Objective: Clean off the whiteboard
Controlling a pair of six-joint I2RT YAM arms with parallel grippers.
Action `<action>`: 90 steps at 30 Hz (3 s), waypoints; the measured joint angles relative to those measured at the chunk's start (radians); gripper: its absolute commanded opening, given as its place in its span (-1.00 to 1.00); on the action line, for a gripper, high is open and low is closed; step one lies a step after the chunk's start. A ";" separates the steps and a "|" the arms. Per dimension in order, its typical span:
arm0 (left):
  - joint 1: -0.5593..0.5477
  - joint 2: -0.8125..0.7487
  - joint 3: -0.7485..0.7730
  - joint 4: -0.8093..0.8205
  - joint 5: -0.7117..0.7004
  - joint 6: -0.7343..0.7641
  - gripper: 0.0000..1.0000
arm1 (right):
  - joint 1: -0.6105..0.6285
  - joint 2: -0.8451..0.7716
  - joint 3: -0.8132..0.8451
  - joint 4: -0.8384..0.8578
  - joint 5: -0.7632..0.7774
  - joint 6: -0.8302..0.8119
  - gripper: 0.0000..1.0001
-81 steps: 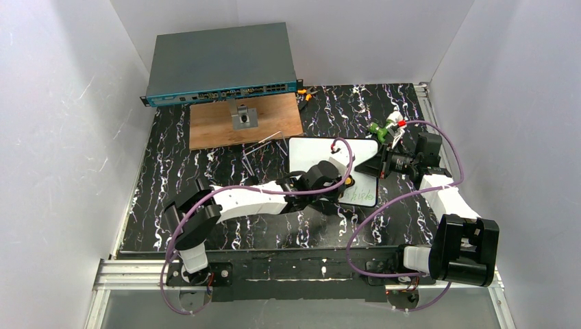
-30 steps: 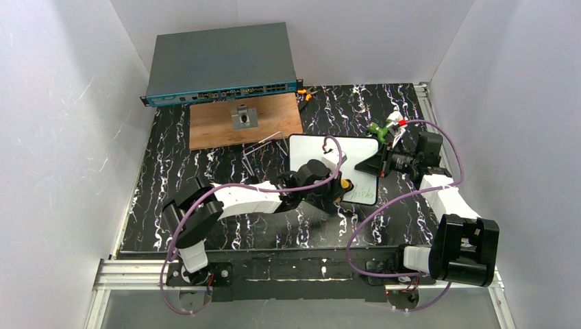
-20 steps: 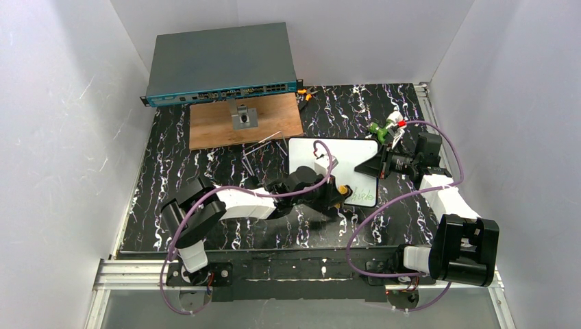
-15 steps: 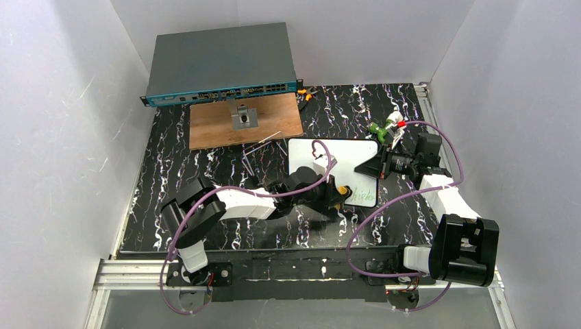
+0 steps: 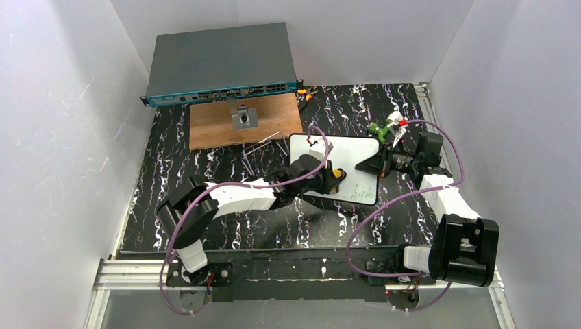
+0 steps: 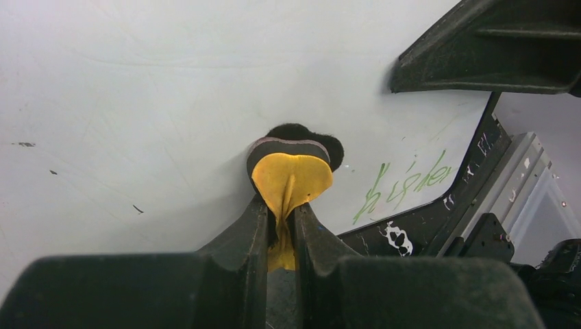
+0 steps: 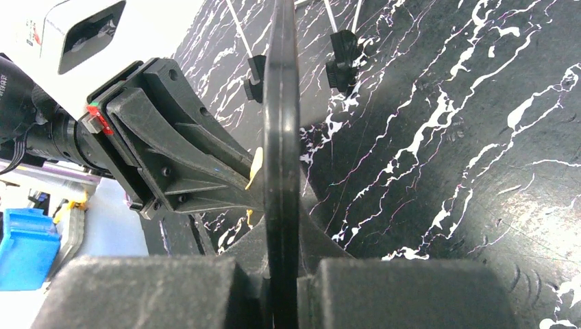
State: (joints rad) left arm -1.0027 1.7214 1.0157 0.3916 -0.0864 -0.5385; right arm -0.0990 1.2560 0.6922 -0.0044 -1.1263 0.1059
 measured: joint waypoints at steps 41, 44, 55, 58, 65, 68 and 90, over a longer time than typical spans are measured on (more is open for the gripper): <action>-0.232 0.132 0.300 -0.227 -0.379 0.548 -1.00 | 0.001 0.000 0.000 -0.039 -0.009 0.001 -0.97; -0.249 0.135 0.291 -0.227 -0.376 0.594 -1.00 | 0.001 0.000 0.000 -0.039 -0.010 0.000 -0.97; -0.344 0.172 0.268 -0.273 -0.320 0.694 -1.00 | 0.003 -0.001 0.000 -0.047 -0.022 -0.007 -0.97; -0.341 0.172 0.268 -0.273 -0.317 0.695 -1.00 | 0.003 -0.001 0.000 -0.046 -0.023 -0.008 -0.97; -0.274 0.154 0.269 -0.282 -0.224 0.581 -1.00 | 0.003 -0.001 0.000 -0.026 -0.024 -0.023 -0.97; -0.219 0.130 0.269 -0.286 -0.182 0.484 -1.00 | 0.003 -0.001 0.000 -0.016 -0.023 -0.025 -0.97; -0.186 0.081 0.148 -0.108 -0.058 0.177 -1.00 | 0.004 -0.010 0.000 -0.053 -0.020 -0.005 -0.97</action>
State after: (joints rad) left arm -1.1889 1.8027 1.1641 0.2832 -0.1448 -0.3618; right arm -0.0948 1.2461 0.6918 -0.0574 -1.1465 0.1005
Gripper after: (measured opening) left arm 0.099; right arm 0.096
